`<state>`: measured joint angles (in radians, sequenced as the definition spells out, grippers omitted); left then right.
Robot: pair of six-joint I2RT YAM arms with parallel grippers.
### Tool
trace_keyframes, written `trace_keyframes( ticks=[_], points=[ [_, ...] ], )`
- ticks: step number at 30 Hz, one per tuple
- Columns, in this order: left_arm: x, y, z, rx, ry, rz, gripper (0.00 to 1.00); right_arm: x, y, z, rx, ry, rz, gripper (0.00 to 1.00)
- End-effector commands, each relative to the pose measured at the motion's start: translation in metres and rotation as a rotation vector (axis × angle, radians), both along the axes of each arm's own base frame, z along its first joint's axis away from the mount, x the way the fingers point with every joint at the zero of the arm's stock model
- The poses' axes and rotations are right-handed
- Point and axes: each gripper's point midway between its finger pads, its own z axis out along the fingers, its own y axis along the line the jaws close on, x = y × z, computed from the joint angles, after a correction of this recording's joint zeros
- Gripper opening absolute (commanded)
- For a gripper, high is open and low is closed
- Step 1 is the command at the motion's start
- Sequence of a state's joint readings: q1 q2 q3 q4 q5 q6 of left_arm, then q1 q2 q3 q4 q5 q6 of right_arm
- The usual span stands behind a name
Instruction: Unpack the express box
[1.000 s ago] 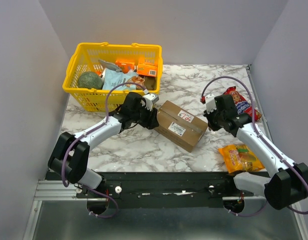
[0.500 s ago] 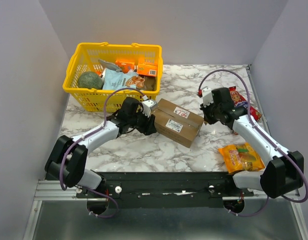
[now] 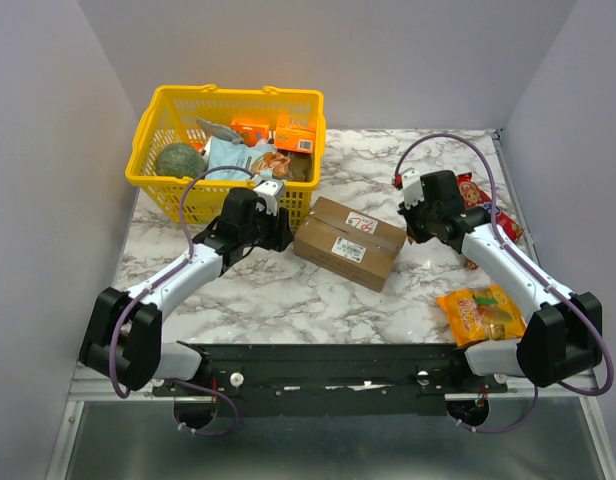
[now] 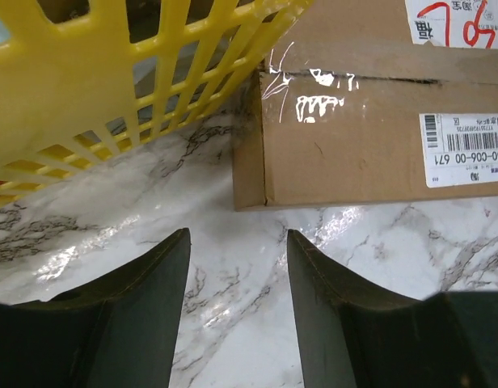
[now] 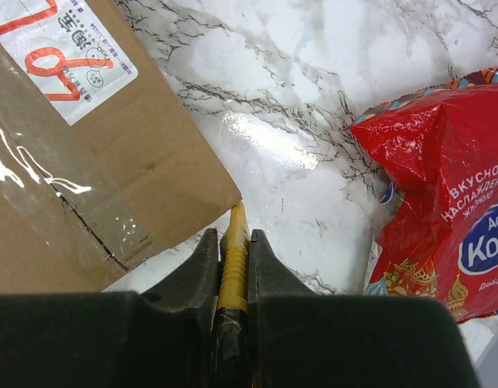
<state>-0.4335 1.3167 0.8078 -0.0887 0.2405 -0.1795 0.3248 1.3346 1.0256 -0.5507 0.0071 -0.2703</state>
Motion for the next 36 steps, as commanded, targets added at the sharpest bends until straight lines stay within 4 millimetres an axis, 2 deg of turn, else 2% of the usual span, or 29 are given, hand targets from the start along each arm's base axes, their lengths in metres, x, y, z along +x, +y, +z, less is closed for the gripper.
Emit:
trace_keyframes(
  ticks=[1, 4, 7, 10, 13, 15, 17, 19, 20, 21, 25, 29, 31, 33, 36],
  points=[
    [0.013, -0.027, 0.008, -0.171, 0.027, 0.012, 0.61, 0.013, -0.001, 0.014, 0.005, -0.052, -0.016, 0.0],
    [0.018, -0.04, 0.015, -0.259, 0.022, -0.003, 0.62, 0.01, -0.001, 0.012, 0.01, -0.046, -0.016, 0.0],
    [0.022, -0.049, 0.009, -0.291, 0.041, -0.011, 0.64, 0.007, 0.0, 0.01, 0.019, -0.04, -0.013, 0.0],
    [0.017, -0.058, 0.003, -0.295, 0.068, -0.061, 0.64, 0.003, 0.005, 0.008, 0.045, -0.028, 0.004, 0.0],
    [0.002, -0.065, -0.011, -0.264, 0.097, -0.124, 0.64, 0.001, 0.008, 0.007, 0.059, -0.023, 0.011, 0.0],
    [-0.01, -0.063, -0.026, -0.231, 0.133, -0.129, 0.64, 0.0, 0.011, 0.007, 0.074, -0.016, 0.02, 0.0],
    [-0.019, -0.062, -0.028, -0.223, 0.139, -0.142, 0.64, -0.001, 0.013, 0.008, 0.086, -0.012, 0.027, 0.0],
    [-0.032, -0.056, -0.041, -0.189, 0.176, -0.145, 0.63, -0.003, 0.015, 0.007, 0.096, -0.003, 0.031, 0.0],
    [-0.034, -0.054, -0.038, -0.187, 0.167, -0.144, 0.63, -0.003, 0.016, 0.008, 0.099, -0.003, 0.035, 0.01],
    [-0.042, -0.049, -0.045, -0.172, 0.189, -0.142, 0.63, -0.004, 0.017, 0.008, 0.104, 0.0, 0.04, 0.0],
    [-0.06, -0.042, -0.048, -0.152, 0.196, -0.178, 0.63, -0.005, 0.021, 0.005, 0.122, 0.016, 0.052, 0.0],
    [-0.072, -0.039, -0.041, -0.159, 0.17, -0.218, 0.61, 0.0, 0.025, 0.005, 0.126, 0.015, 0.063, 0.0],
    [-0.068, -0.035, -0.031, -0.157, 0.135, -0.194, 0.6, 0.005, 0.021, 0.005, 0.105, 0.003, 0.044, 0.0],
    [-0.049, -0.019, -0.016, -0.149, 0.076, -0.079, 0.6, 0.009, 0.015, 0.008, 0.078, -0.009, 0.02, 0.01],
    [-0.015, 0.007, -0.008, -0.153, 0.037, 0.075, 0.64, 0.01, 0.008, 0.01, 0.05, -0.019, -0.008, 0.0]
  ],
)
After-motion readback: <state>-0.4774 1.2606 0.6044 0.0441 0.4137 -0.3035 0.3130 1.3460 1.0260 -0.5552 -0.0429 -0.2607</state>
